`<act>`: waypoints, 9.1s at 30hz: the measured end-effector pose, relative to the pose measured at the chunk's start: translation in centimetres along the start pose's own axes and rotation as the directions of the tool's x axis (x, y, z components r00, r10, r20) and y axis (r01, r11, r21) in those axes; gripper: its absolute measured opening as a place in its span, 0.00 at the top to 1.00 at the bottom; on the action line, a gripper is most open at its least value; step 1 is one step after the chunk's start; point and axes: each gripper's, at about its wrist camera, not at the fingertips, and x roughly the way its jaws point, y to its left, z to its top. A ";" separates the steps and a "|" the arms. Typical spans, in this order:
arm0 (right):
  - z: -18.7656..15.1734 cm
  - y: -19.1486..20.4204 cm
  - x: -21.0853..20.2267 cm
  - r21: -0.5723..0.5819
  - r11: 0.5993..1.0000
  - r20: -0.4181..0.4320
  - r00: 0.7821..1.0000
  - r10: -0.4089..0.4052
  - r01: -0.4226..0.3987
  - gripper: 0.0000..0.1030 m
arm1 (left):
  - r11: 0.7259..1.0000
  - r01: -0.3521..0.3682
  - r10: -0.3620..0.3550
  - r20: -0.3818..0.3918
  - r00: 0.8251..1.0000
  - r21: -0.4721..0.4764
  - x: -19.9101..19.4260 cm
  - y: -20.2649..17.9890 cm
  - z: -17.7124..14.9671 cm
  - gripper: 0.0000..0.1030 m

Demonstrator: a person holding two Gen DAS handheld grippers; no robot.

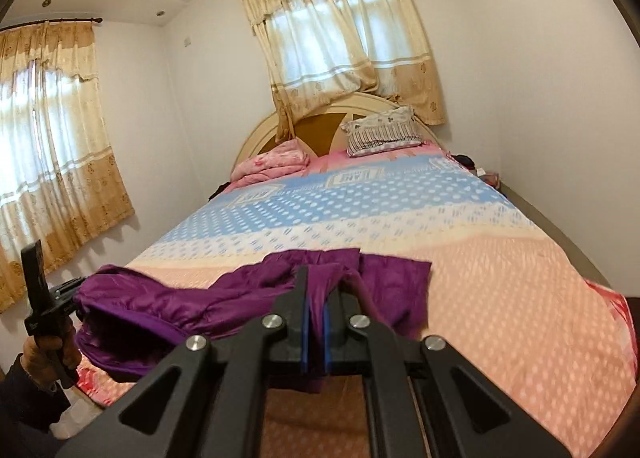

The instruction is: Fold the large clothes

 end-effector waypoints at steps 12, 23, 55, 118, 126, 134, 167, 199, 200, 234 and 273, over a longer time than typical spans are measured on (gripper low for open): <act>0.5 -8.2 18.9 0.118 0.978 -0.134 0.979 -0.155 0.171 0.94 | 0.998 -0.068 0.068 -0.113 0.991 -0.001 18.0 2.1 1.4 0.78; 0.2 -11.1 26.5 0.168 0.957 -0.231 0.953 -0.194 0.236 0.83 | 0.924 -0.380 0.382 0.059 0.922 -0.044 18.0 2.5 2.1 0.01; -4.4 -5.0 36.2 -0.130 0.933 -0.367 0.858 -0.361 0.337 0.53 | 0.907 -0.412 0.418 -0.323 0.849 0.088 35.6 -1.3 -1.1 0.01; -6.6 2.7 39.2 -0.218 0.907 -0.387 0.822 -0.418 0.359 0.43 | 0.902 -0.423 0.424 -0.361 0.831 0.085 33.1 -5.0 -2.5 0.01; -6.6 2.6 39.3 -0.228 0.905 -0.389 0.819 -0.423 0.359 0.42 | 0.901 -0.423 0.427 -0.372 0.824 0.096 33.4 -5.1 -2.5 0.01; -5.2 4.1 35.0 -0.198 0.938 -0.356 0.870 -0.340 0.286 0.37 | 0.913 -0.407 0.398 -0.266 0.878 0.023 27.0 -2.9 -1.5 0.01; -12.5 4.9 26.0 -0.273 0.910 -0.303 0.870 -0.389 0.311 0.09 | 0.857 -0.447 0.348 -0.351 0.870 -0.259 15.5 3.7 -10.1 0.04; -9.6 10.0 21.5 -0.264 0.961 -0.270 0.950 -0.159 0.086 0.04 | 0.886 -0.439 0.429 -0.093 0.899 -0.148 5.5 5.3 -2.0 0.94; -8.7 8.1 20.2 -0.244 0.963 -0.250 0.952 -0.176 0.114 0.04 | 0.897 -0.423 0.418 -0.065 0.906 -0.129 5.3 4.1 -0.9 0.94; -9.6 -22.0 2.8 0.107 0.703 -0.287 0.699 -0.655 0.703 0.03 | 0.778 0.087 0.007 -0.148 0.989 0.622 15.5 -31.0 -8.9 0.77; 2.8 -5.2 25.8 -0.041 0.920 -0.290 0.877 -0.383 0.389 0.27 | 0.897 -0.422 0.439 -0.144 0.887 0.132 23.1 -8.7 4.2 0.23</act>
